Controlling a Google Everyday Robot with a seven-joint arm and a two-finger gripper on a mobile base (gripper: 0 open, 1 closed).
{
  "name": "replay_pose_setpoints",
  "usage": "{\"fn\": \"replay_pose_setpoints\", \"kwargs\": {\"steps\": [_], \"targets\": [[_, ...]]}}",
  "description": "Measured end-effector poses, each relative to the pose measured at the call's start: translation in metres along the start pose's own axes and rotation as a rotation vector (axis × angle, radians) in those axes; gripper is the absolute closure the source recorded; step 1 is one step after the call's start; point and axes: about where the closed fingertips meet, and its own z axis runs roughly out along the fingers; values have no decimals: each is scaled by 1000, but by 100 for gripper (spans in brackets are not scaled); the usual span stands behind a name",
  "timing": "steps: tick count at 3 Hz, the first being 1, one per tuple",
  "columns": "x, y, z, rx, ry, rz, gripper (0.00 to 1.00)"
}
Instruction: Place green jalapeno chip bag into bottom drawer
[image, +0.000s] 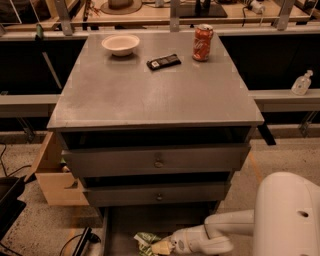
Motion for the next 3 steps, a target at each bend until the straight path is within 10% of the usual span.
{"fn": "replay_pose_setpoints", "kwargs": {"steps": [1, 3], "targets": [[24, -12, 10, 23, -39, 114, 100], [25, -11, 13, 20, -36, 115, 58]]}}
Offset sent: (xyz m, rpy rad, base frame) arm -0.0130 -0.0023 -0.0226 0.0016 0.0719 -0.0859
